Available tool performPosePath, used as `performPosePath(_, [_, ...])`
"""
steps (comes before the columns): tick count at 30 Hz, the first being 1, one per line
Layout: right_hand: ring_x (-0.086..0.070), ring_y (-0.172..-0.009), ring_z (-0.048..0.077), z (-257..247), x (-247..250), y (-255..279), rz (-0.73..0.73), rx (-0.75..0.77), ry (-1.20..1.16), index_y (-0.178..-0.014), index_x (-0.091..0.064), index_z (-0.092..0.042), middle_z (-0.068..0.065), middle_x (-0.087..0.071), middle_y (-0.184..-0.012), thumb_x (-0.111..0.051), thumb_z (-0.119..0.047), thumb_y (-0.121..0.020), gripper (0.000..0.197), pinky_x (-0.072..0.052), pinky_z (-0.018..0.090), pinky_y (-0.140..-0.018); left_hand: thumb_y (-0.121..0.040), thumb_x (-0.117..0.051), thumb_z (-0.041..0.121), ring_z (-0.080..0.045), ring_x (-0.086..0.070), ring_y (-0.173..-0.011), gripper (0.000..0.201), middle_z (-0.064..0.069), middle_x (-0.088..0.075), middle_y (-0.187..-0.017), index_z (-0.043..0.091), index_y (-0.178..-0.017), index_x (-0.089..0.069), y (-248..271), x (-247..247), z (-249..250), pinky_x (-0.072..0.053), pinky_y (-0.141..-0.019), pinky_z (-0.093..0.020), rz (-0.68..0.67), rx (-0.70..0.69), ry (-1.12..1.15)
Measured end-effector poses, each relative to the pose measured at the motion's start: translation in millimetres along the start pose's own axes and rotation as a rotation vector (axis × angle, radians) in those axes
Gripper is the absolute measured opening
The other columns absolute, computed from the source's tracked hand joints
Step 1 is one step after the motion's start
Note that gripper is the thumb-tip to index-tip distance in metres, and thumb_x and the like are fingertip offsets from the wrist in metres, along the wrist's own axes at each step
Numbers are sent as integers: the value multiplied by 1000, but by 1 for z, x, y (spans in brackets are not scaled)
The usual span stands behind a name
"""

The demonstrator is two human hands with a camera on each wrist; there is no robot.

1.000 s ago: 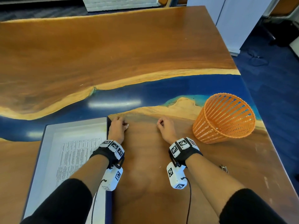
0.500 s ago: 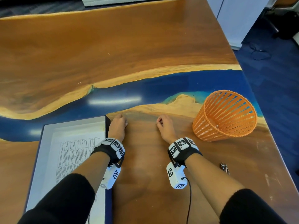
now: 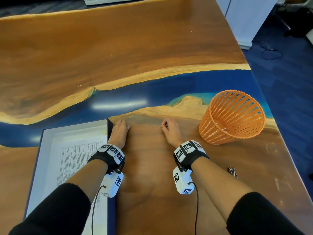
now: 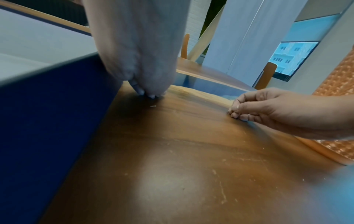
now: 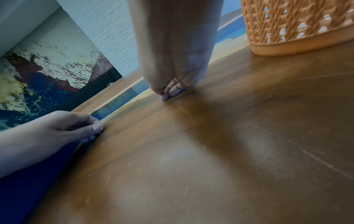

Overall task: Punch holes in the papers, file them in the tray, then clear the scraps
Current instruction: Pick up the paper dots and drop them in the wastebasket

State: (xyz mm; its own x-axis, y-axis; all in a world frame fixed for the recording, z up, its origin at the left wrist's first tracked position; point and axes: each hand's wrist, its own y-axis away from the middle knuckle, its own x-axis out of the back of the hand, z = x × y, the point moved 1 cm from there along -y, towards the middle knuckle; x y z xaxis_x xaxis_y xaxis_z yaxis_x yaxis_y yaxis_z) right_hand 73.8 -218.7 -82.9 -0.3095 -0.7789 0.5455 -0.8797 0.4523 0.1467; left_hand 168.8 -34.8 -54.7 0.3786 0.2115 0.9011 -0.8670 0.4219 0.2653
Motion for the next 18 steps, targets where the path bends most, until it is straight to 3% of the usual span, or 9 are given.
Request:
performPosePath(2, [-50, -85, 25, 1, 0, 0, 0, 0, -6, -88, -57, 3, 19, -58, -97, -49, 1, -89, 8, -44, 36, -78, -97, -42, 0, -34, -50, -103, 15, -6, -50, -94, -5, -103, -56, -1, -3, -6, -40, -82, -34, 21, -60, 15])
performPosePath(4, [-49, -84, 23, 2, 0, 1, -5, 1, -8, -89, -57, 3, 19, -58, -97, -49, 1, -89, 9, -44, 34, -77, -98, -44, 3, -26, -49, -90, 12, -9, -47, -97, 4, -91, -53, -4, -7, -14, -35, -74, -28, 36, -58, 68])
performPosePath(9, [-47, -83, 21, 1, 2, 1, -12, 5, -7, -89, -57, 3, 10, -53, -91, -49, -1, -90, 9, -42, 31, -75, -99, -40, 6, -21, -43, -86, 14, -8, -46, -98, 9, -88, -48, -5, -9, -17, -33, -75, -28, 58, -58, 128])
performPosePath(15, [-47, -84, 20, -4, 4, 4, -15, -35, -9, -91, -58, 3, 14, -56, -94, -49, 0, -90, 10, -40, 29, -76, -100, -38, 6, -31, -51, -92, 17, -16, -54, -102, 9, -88, -50, -8, -7, -20, -43, -81, -38, 44, -29, 173])
performPosePath(18, [-48, -83, 19, -16, 9, 11, 6, -42, -23, -91, -58, 2, 9, -54, -89, -48, -2, -90, 10, -41, 30, -75, -100, -39, 6, -28, -48, -86, 15, -12, -50, -95, 8, -88, -48, -5, 4, -9, -35, -74, -29, 61, -113, 223])
